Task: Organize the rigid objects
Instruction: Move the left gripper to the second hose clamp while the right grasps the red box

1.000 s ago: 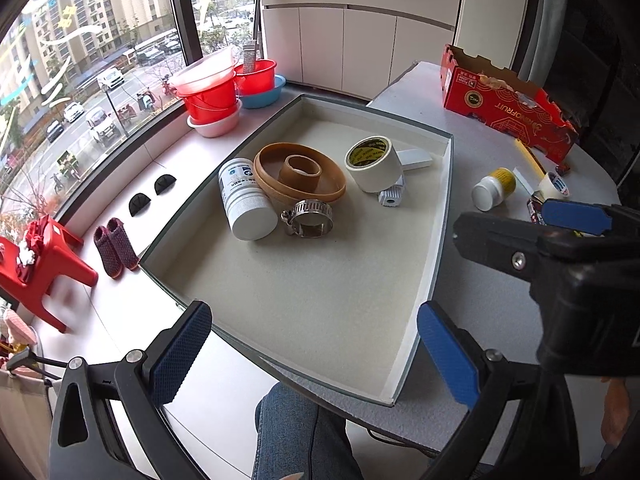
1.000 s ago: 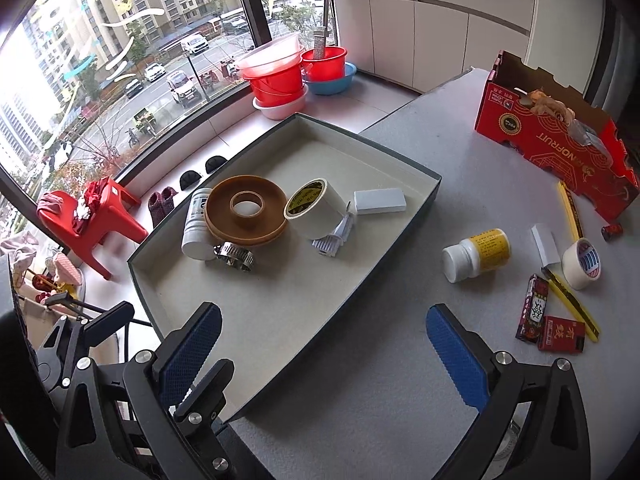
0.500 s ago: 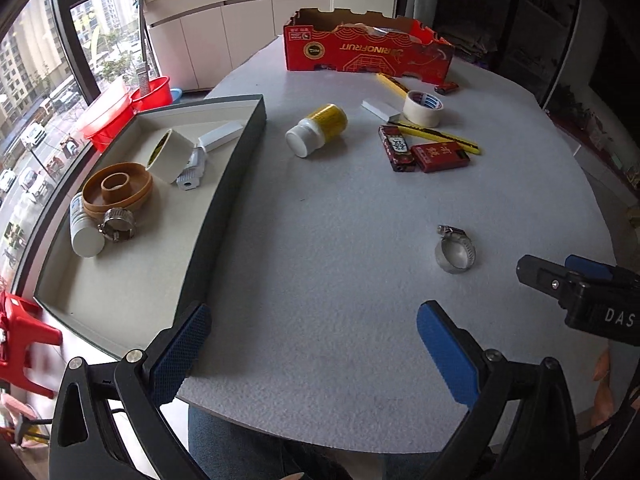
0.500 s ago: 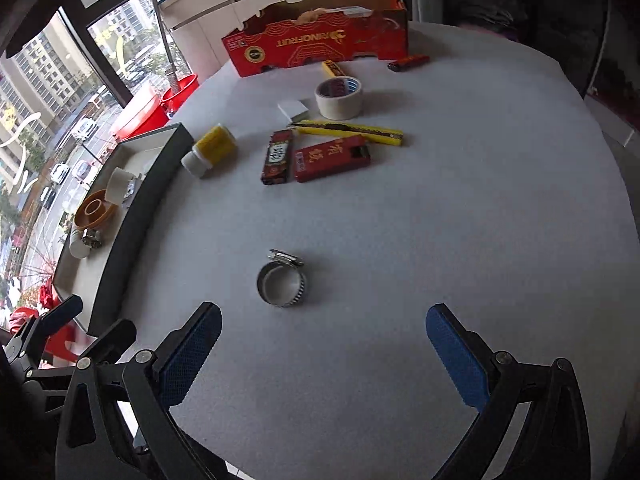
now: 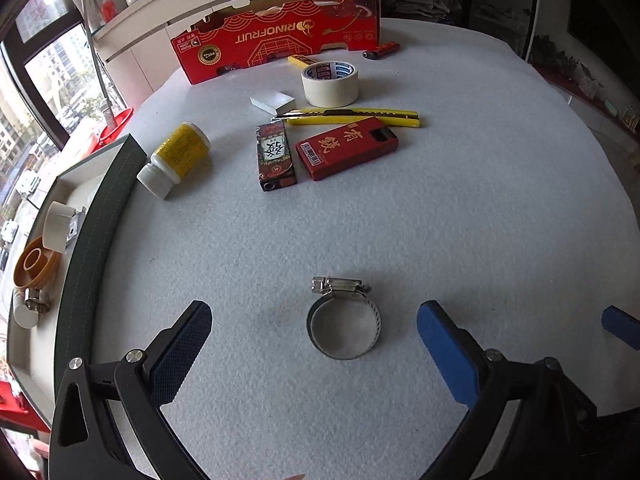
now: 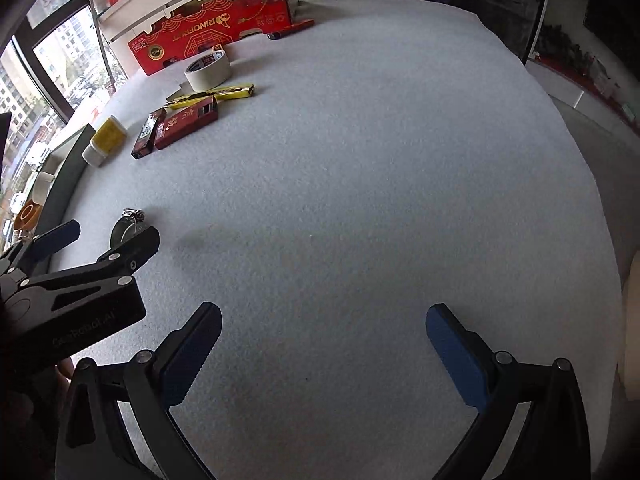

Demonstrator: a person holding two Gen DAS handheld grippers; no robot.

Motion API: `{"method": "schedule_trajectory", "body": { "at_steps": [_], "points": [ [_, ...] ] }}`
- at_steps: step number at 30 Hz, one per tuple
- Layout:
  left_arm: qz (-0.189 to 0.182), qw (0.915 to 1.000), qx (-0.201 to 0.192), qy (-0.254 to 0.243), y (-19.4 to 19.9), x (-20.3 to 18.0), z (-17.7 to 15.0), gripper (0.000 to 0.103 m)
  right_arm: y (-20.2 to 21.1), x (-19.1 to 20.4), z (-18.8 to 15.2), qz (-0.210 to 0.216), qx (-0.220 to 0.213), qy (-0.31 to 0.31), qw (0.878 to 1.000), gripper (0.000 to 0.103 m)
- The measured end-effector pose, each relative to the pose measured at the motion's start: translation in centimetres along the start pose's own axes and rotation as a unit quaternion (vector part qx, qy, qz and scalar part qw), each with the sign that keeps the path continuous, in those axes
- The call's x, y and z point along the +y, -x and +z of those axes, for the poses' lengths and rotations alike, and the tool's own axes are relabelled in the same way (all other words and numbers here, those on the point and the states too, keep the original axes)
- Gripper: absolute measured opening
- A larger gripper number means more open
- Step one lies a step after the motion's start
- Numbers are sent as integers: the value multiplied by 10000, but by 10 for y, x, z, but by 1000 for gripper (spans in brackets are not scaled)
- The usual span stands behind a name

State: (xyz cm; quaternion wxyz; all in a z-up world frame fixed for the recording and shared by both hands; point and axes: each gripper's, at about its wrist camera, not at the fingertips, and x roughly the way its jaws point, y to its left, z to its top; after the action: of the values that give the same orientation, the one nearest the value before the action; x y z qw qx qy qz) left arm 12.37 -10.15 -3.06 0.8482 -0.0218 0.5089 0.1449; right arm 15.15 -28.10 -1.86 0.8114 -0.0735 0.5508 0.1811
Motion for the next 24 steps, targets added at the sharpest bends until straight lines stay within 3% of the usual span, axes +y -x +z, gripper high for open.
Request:
{"method": "schedule_trajectory", "body": {
  "at_steps": [3, 9, 14, 18, 24],
  "points": [
    [-58, 9999, -81, 131, -3, 3, 2, 103, -2, 2, -4, -258, -96, 272, 9993, 103],
    [-458, 9986, -23, 255, -13, 14, 8, 103, -2, 2, -5, -231, -307, 341, 9987, 103],
    [48, 9989, -393, 265, -10, 36, 1, 103, -7, 3, 9, -205, 21, 377, 9991, 103],
    [88, 9972, -458, 580, -9, 61, -9, 103, -15, 14, 31, -1, 55, 414, 9991, 103],
    [-72, 9948, -540, 866, -9, 69, -17, 103, -38, 70, 90, 201, -86, 921, 9955, 103]
  ]
}}
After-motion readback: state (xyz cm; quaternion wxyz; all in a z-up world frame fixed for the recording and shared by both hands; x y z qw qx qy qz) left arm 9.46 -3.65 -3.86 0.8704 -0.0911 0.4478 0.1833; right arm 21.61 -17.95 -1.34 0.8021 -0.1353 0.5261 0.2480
